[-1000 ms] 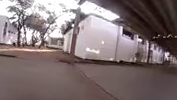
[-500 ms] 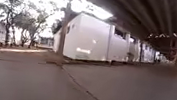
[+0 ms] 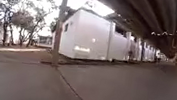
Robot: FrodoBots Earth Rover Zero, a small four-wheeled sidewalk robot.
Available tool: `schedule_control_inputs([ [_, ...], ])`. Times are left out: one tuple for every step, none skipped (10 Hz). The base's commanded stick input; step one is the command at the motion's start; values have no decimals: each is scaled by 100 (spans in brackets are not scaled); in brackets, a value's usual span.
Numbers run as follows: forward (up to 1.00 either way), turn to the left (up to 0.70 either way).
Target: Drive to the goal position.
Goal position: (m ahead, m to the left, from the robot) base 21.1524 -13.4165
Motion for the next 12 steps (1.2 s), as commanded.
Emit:
schedule_control_inputs([
  [85, -34],
  [85, -26],
  [85, 0],
  [85, 0],
  [85, 0],
  [85, 0],
  [85, 0],
  [85, 0],
  [85, 0],
  [85, 0],
  [85, 0],
  [85, 0],
])
